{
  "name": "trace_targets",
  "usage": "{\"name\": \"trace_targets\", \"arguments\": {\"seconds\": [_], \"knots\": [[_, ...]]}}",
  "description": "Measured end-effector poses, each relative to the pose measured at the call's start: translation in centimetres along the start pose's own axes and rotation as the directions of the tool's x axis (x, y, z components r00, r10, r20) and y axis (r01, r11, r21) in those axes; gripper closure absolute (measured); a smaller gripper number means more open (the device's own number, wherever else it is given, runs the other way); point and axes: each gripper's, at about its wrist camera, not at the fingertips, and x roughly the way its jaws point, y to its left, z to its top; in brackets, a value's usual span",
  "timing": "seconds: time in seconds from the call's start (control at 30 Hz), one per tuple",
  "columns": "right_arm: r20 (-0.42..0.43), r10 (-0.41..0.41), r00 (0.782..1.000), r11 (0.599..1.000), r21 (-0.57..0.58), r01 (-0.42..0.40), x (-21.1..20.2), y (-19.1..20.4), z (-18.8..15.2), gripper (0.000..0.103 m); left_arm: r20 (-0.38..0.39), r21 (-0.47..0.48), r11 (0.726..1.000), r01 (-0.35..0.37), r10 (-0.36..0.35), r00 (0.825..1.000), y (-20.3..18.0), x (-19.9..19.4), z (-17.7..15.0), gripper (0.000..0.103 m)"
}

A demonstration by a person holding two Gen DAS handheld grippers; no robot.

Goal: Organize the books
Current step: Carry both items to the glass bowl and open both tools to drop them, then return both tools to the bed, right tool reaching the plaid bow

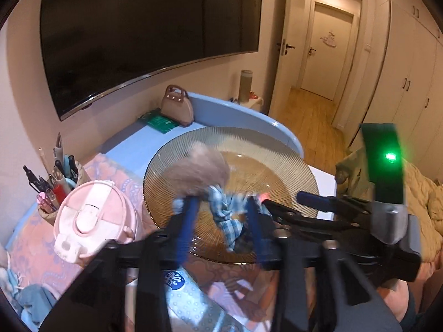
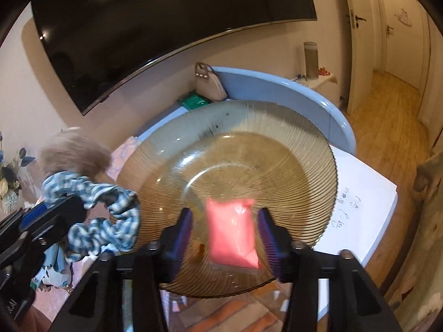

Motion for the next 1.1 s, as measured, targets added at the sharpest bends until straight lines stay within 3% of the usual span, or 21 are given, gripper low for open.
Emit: {"name": "trace_targets", "arguments": {"seconds": [0.03,0.1,0.37,0.47,0.57,0.67,0.7,0.77,0.93,1.1], "knots": [[0.007,-0.001,1.0,1.0,0.003,0.001,-0.2,-0.2,-0.1,0.043,0.007,-0.003,1.0,0.005,-0.005,1.0,0.1,-0.2,-0.1,0.045],[0.015,0.002,1.0,1.0,0.002,-0.002,-0.7,-0.3,-0.2,0.043,0.03,-0.005,1.0,-0.002,0.002,1.0,0.3,-1.0,-0.1,0.04],[0.036,0.062,0.997,0.996,-0.072,-0.059,-3.9,2.8,-1.3,0.043,0.119,-0.049,0.998,-0.038,0.043,0.992,2.2,-7.9,-2.0,0.04],[0.04,0.117,0.992,0.986,-0.126,-0.111,-5.6,5.4,-2.0,0.043,0.161,-0.111,0.99,-0.082,0.099,0.982,4.1,-12.2,-3.8,0.04],[0.039,0.163,0.986,0.97,-0.19,-0.153,-6.9,8.6,-2.9,0.043,0.188,-0.177,0.97,-0.168,0.201,0.961,6.4,-17.0,-6.3,0.04],[0.029,0.21,0.977,0.945,-0.263,-0.196,-8.0,12.2,-4.2,0.042,0.18,-0.259,0.924,-0.282,0.333,0.926,9.1,-21.4,-9.1,0.036],[0.02,0.225,0.974,0.935,-0.286,-0.211,-8.2,13.4,-4.7,0.042,0.179,-0.297,0.898,-0.323,0.385,0.905,10.3,-23.3,-10.5,0.036],[-0.01,0.255,0.967,0.911,-0.333,-0.243,-8.4,16.0,-6.1,0.042,0.171,-0.356,0.86,-0.365,0.444,0.879,12.3,-26.0,-12.7,0.036],[-0.107,0.314,0.943,0.844,-0.423,-0.329,-7.9,21.7,-9.8,0.042,0.133,-0.487,0.766,-0.419,0.54,0.831,16.8,-30.7,-18.0,0.036],[-0.221,0.365,0.904,0.768,-0.477,-0.427,-5.9,26.6,-13.9,0.042,0.05,-0.576,0.662,-0.481,0.615,0.787,20.5,-32.3,-22.8,0.036]]}}
